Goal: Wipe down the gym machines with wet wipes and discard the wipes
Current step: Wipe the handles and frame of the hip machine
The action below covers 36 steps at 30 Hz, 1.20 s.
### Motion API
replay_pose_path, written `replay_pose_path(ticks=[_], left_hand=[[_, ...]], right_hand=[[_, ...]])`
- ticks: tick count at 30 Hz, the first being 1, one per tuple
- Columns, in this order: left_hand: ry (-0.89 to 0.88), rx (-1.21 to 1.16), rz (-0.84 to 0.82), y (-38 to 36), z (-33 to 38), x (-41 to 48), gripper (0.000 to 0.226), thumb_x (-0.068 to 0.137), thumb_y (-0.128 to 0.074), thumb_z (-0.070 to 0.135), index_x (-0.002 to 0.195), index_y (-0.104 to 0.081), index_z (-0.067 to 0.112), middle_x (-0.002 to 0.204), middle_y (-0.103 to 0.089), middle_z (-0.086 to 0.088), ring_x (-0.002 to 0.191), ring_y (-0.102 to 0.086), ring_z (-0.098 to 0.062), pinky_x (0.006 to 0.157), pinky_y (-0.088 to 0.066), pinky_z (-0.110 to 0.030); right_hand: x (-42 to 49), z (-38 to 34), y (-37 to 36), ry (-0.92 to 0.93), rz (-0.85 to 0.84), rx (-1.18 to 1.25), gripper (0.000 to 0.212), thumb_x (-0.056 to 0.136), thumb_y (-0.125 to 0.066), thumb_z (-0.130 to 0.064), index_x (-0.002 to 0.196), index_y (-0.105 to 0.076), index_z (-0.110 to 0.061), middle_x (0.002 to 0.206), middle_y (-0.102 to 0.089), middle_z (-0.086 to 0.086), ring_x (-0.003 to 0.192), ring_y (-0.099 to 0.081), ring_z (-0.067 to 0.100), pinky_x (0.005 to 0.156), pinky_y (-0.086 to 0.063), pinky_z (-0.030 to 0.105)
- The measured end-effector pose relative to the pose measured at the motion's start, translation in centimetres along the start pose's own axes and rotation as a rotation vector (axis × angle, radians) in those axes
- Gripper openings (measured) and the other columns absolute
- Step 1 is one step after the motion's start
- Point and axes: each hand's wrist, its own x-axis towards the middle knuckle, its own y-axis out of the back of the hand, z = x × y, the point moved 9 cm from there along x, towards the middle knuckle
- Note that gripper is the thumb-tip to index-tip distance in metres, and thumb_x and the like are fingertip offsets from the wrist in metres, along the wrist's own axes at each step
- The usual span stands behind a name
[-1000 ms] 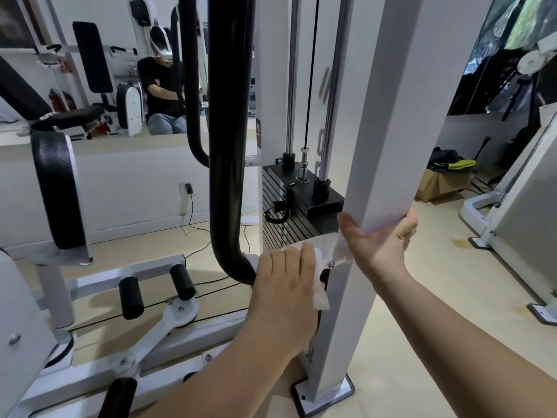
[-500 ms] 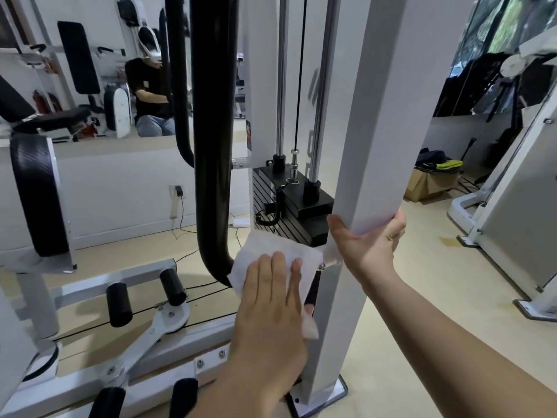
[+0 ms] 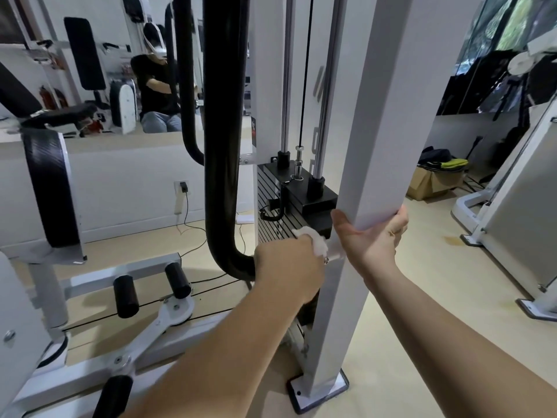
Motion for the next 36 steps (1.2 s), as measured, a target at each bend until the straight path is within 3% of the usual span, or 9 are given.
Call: replay_pose_path(ticks=[3, 6, 12, 15, 18, 24, 29, 33, 36], left_hand=[[-0.04, 0.085, 0.127, -1.1, 0.1, -4.8, 0.056, 0.094, -0.043, 0.04, 0.145, -0.035, 0.017, 0.133, -0.046, -0.01, 0.116, -0.046, -0.035, 0.102, -0.034, -0.048], [-0.104, 0.186, 0.063, -2.4, 0.0, -6.2, 0.088, 0.094, -0.046, 0.041, 0.16, 0.006, 0.016, 0.155, -0.011, -0.016, 0.139, -0.019, -0.042, 0.121, -0.009, -0.053], [0.037, 0.052, -0.029, -0.4, -0.3, -0.3, 0.043, 0.096, -0.037, 0.038, 0.132, -0.043, 0.015, 0.114, -0.06, -0.007, 0.092, -0.057, -0.03, 0.074, -0.039, -0.039], [0.046, -0.236, -0.297, -0.4, 0.3, 2.0, 0.043, 0.086, -0.022, 0.048, 0.115, -0.044, 0.025, 0.099, -0.061, -0.004, 0.09, -0.055, -0.029, 0.085, -0.047, -0.043], [0.045, -0.084, -0.173, -0.2, 0.3, 1.3, 0.031, 0.101, -0.026, 0.041, 0.121, -0.044, 0.025, 0.089, -0.055, -0.001, 0.09, -0.058, -0.029, 0.087, -0.05, -0.046], [-0.017, 0.283, 0.069, -2.4, -0.5, -5.8, 0.068, 0.101, -0.034, 0.04, 0.154, -0.025, -0.001, 0.145, -0.036, -0.019, 0.13, -0.034, -0.039, 0.117, -0.02, -0.051], [0.045, 0.01, -0.027, -0.1, -0.8, -1.3, 0.035, 0.103, -0.031, 0.039, 0.124, -0.048, 0.018, 0.114, -0.059, -0.008, 0.1, -0.058, -0.03, 0.083, -0.041, -0.039], [0.124, -0.332, -0.351, -1.2, -0.8, 2.6, 0.037, 0.108, -0.022, 0.042, 0.108, -0.053, 0.021, 0.094, -0.057, -0.003, 0.098, -0.058, -0.028, 0.093, -0.046, -0.043], [0.058, -0.085, -0.038, -0.1, -0.5, 1.7, 0.033, 0.107, -0.025, 0.04, 0.108, -0.052, 0.021, 0.084, -0.058, -0.002, 0.087, -0.064, -0.029, 0.08, -0.05, -0.04]], right_hand=[[-0.1, 0.0, -0.1, -0.001, 0.004, 0.009, 0.124, 0.06, -0.079, -0.064, 0.153, -0.008, -0.024, 0.153, -0.024, 0.001, 0.146, -0.025, 0.026, 0.121, -0.026, 0.054], [-0.1, 0.1, -0.1, 0.004, -0.001, 0.016, 0.125, 0.056, -0.076, -0.069, 0.153, -0.008, -0.027, 0.152, -0.024, -0.001, 0.145, -0.026, 0.025, 0.122, -0.026, 0.054], [0.0, 0.4, -0.3, -0.013, 0.014, 0.006, 0.13, 0.049, -0.069, -0.076, 0.153, -0.009, -0.025, 0.151, -0.025, 0.001, 0.144, -0.03, 0.027, 0.12, -0.028, 0.055], [-0.1, 0.2, -0.3, -0.012, 0.008, 0.002, 0.128, 0.049, -0.068, -0.076, 0.152, -0.008, -0.027, 0.15, -0.026, 0.0, 0.144, -0.03, 0.026, 0.119, -0.029, 0.055], [-0.2, 0.0, -0.2, -0.006, -0.001, 0.0, 0.127, 0.049, -0.067, -0.077, 0.151, -0.008, -0.029, 0.149, -0.026, -0.002, 0.144, -0.03, 0.026, 0.119, -0.03, 0.055], [0.1, 0.5, -0.4, 0.01, 0.009, 0.002, 0.126, 0.051, -0.068, -0.077, 0.151, -0.008, -0.028, 0.148, -0.026, -0.002, 0.143, -0.031, 0.026, 0.12, -0.029, 0.055], [0.2, 0.7, -0.6, 0.017, 0.019, -0.006, 0.126, 0.051, -0.068, -0.078, 0.151, -0.01, -0.026, 0.148, -0.027, -0.001, 0.142, -0.033, 0.027, 0.119, -0.03, 0.055], [-0.1, 0.3, -0.4, 0.01, 0.022, -0.008, 0.129, 0.05, -0.067, -0.078, 0.152, -0.01, -0.024, 0.148, -0.027, 0.0, 0.143, -0.032, 0.028, 0.119, -0.03, 0.055], [-0.4, 0.0, -0.3, -0.003, 0.017, -0.008, 0.128, 0.05, -0.066, -0.078, 0.152, -0.009, -0.024, 0.147, -0.028, 0.001, 0.143, -0.032, 0.029, 0.119, -0.03, 0.055]])
